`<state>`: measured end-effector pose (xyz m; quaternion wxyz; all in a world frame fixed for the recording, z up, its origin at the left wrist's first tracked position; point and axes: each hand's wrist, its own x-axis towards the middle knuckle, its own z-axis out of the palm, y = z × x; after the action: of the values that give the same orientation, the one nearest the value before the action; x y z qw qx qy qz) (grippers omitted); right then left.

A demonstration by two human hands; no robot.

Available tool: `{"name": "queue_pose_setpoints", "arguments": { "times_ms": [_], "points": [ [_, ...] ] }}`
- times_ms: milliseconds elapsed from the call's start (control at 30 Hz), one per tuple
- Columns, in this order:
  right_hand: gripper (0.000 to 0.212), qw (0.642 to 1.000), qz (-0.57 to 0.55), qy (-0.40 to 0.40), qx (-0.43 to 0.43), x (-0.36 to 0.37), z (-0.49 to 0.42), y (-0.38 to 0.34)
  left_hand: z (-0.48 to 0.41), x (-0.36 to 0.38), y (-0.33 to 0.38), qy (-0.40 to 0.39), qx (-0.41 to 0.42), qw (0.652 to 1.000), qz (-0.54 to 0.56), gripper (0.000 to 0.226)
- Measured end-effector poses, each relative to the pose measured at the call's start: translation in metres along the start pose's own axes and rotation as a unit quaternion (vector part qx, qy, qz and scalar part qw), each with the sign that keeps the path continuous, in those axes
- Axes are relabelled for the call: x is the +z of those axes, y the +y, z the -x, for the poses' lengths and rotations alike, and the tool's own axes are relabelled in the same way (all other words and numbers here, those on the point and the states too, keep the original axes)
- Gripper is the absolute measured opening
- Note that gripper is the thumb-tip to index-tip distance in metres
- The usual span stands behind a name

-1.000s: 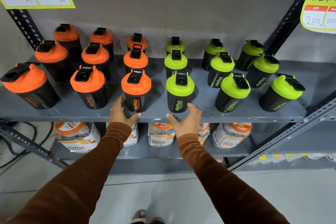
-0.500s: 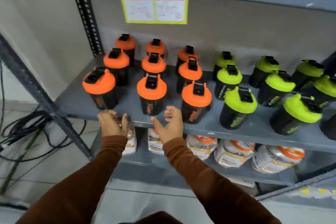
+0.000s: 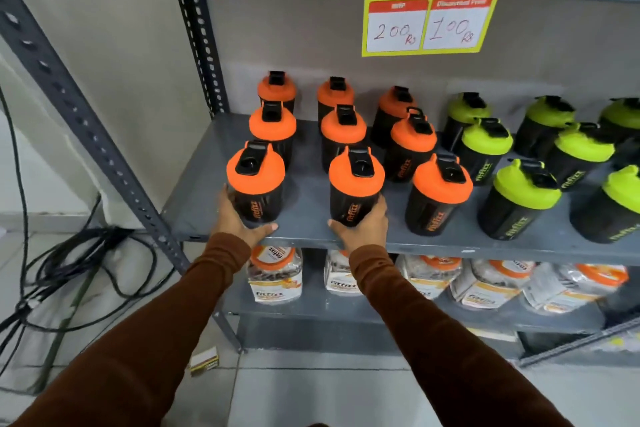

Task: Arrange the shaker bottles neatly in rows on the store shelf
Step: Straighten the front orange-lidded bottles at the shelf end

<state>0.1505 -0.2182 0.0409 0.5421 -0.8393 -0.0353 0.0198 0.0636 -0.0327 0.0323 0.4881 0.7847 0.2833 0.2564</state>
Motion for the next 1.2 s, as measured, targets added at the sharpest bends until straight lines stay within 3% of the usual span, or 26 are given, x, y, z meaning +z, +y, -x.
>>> {"name": "queue_pose_setpoints", "arguments": {
  "times_ms": [133,300,567,800,1200],
  "points": [
    [0.091,0.999,0.037,-0.003,0.016,0.001,-0.002,-0.004,-0.002,-0.001,-0.001,-0.008,0.003,1.0,-0.009,0.083],
    [0.074,0.998,0.055,0.005,0.035,0.001,-0.002,-0.006,-0.003,-0.002,-0.004,-0.011,-0.026,1.0,-0.009,0.076],
    [0.072,0.997,0.071,-0.003,0.041,-0.003,0.002,-0.008,0.004,-0.003,-0.001,0.003,-0.047,0.998,-0.04,0.066],
    [0.072,0.996,0.074,-0.007,0.043,-0.006,0.006,-0.009,0.011,0.0,0.003,-0.009,-0.067,0.998,0.008,0.075],
    [0.072,0.997,0.063,-0.013,0.041,-0.009,0.008,-0.007,0.02,-0.001,0.008,-0.008,-0.065,0.998,-0.003,0.076]
  ]
}}
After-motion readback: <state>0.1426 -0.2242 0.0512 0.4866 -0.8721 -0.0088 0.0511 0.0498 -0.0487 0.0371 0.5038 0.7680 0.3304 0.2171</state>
